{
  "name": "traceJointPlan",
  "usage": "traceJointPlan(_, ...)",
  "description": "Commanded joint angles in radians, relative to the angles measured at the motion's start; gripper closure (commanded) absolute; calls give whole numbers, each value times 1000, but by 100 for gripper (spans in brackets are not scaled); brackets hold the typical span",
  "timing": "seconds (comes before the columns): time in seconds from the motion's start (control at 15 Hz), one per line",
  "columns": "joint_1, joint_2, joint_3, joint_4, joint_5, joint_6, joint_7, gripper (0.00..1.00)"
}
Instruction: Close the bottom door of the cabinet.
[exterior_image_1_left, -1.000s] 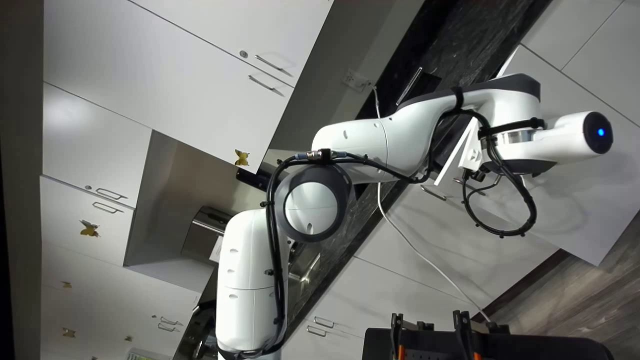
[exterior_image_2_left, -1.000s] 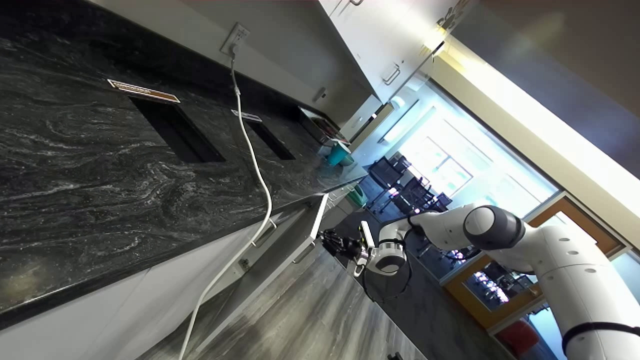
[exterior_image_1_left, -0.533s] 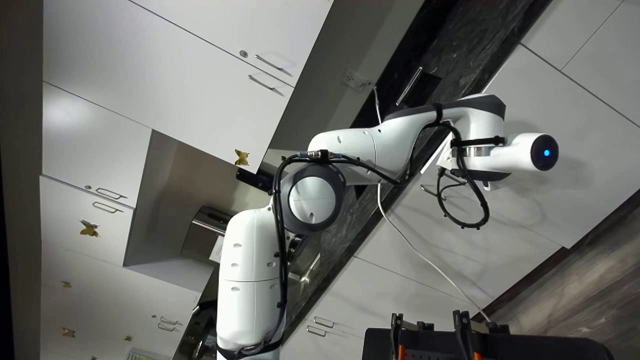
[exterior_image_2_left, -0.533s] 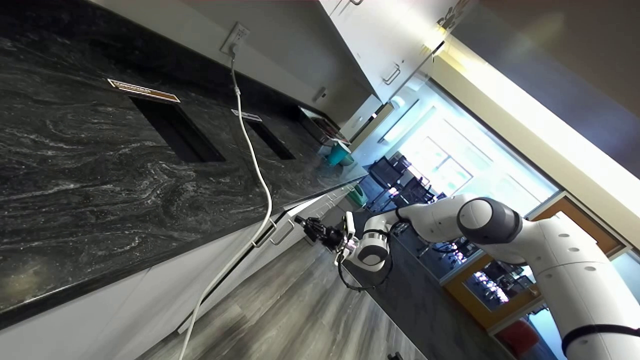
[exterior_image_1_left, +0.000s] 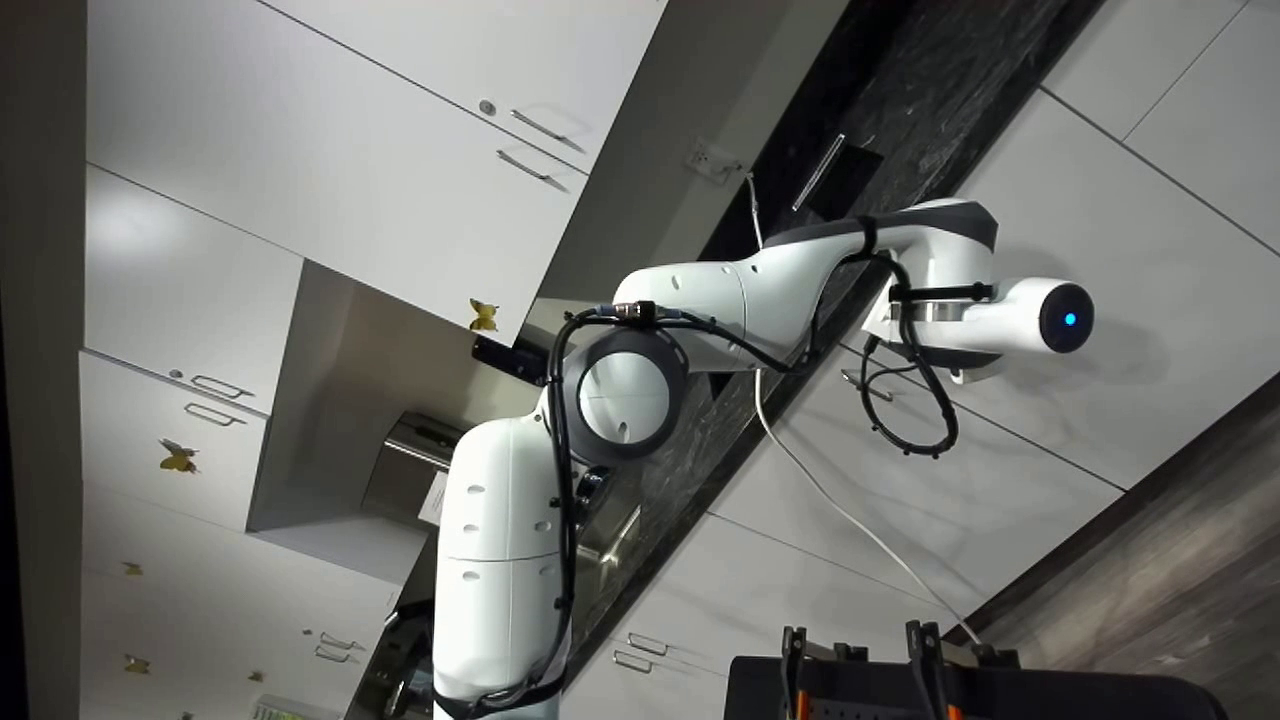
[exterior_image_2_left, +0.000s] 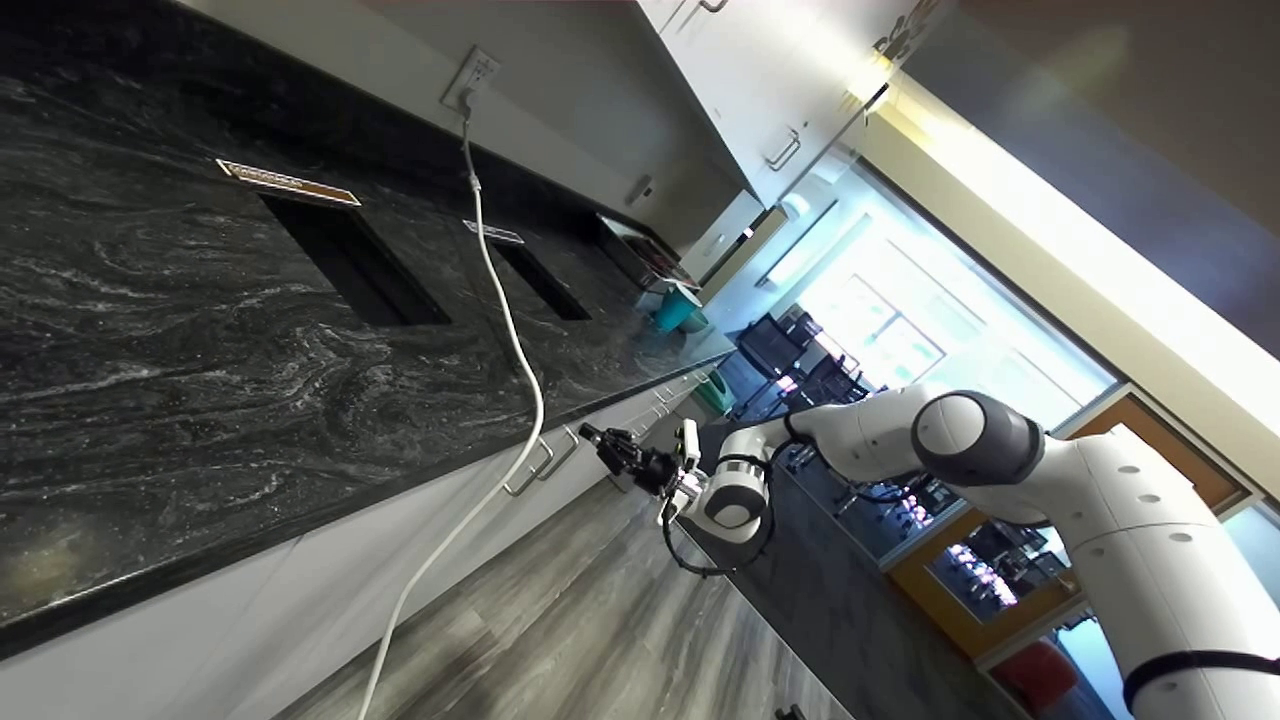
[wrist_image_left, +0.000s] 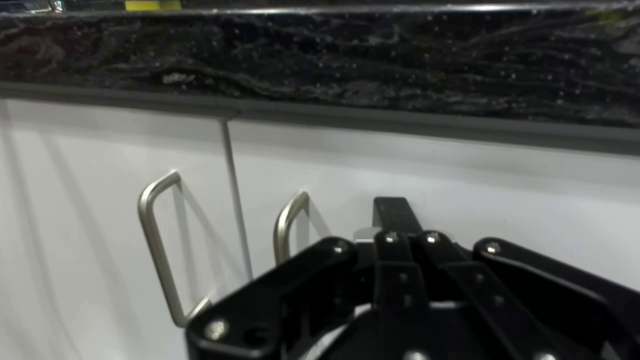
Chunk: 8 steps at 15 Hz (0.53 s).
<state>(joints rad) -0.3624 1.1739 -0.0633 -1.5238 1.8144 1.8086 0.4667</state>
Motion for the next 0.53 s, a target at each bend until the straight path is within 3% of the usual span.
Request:
traceJointPlan(0.0, 12, -66, -28, -84, -1, 8, -59, 100)
traceJointPlan(0.27, -5, -151, -110, -200, -94, -30, -162, 100)
traceJointPlan(0.47, 19, -260, -206, -321, -262, -45, -237, 100)
